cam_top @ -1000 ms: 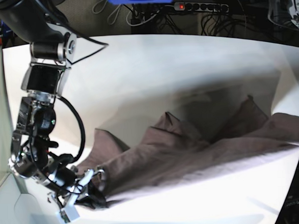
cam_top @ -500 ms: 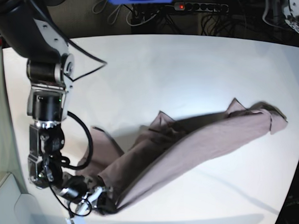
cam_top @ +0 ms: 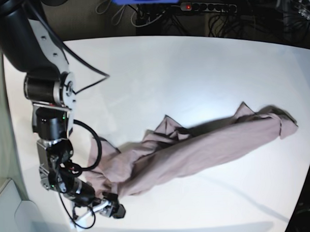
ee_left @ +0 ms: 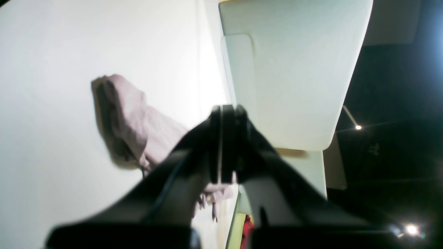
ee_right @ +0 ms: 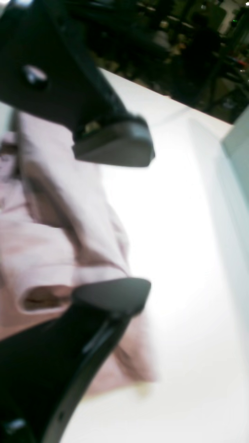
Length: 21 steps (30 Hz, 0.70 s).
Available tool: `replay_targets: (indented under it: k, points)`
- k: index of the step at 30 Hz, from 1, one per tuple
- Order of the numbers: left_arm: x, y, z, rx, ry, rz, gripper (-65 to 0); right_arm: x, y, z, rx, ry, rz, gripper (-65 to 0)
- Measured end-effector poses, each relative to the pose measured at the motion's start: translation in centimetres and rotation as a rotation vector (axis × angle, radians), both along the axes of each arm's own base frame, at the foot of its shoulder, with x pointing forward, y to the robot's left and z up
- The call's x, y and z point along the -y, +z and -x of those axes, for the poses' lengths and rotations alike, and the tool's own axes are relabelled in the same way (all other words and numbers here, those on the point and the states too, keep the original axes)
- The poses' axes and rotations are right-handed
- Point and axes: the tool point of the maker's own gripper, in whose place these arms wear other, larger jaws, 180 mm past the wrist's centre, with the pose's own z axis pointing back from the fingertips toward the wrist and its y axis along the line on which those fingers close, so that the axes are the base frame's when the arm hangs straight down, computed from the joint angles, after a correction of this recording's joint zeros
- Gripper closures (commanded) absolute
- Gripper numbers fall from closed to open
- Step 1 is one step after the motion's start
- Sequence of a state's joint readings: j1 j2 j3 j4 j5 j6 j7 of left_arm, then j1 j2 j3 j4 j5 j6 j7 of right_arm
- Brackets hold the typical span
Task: Layout the t-shirt on the table in an organized manner, then fold the t-shirt properly
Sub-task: 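Lift the hem with the right gripper and flip it over the shirt, then shake the shirt out with both grippers and lay it flat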
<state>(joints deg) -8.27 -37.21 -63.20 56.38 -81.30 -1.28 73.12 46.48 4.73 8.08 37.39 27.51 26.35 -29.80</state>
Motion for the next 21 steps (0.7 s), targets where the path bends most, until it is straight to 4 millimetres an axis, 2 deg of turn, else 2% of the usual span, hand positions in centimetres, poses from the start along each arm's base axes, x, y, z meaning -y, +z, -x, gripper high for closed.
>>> replay_targets:
  k: [2, 5, 8, 10, 13, 18, 21]
  points:
    - [0.0, 0.0, -0.1, 0.002, -0.001, 0.001, -0.4, -0.3, -0.8, 1.6, -0.026, 0.032, 0.015, -49.7]
    - [0.0, -0.2, 0.1, -0.005, 0.004, 0.000, -0.4, -0.3, -2.2, 5.5, -0.014, 0.050, 0.011, -46.3]
    - [-0.1, -0.6, 0.5, -0.017, 0.008, 0.000, -0.4, -2.1, -5.0, 10.4, -0.048, 0.073, 0.026, -44.9]
    - [0.2, -0.6, 0.2, -0.007, 0.006, 0.007, -0.4, -4.2, -5.4, 12.7, -0.045, 0.096, -0.019, -44.9]
    - [0.7, -0.9, 0.0, -0.004, -0.002, 0.017, -0.4, -6.2, -6.3, 14.6, -0.062, 0.105, -0.068, -44.9]
    - [0.7, -1.1, 0.1, -0.004, 0.005, 0.023, -0.4, -9.7, -10.2, 17.6, -0.172, 0.198, -0.069, -44.9]
    - [1.2, -1.5, 0.1, -0.010, -0.008, 0.032, -0.4, -11.0, -11.3, 17.5, -0.177, 0.208, -0.082, -44.8]
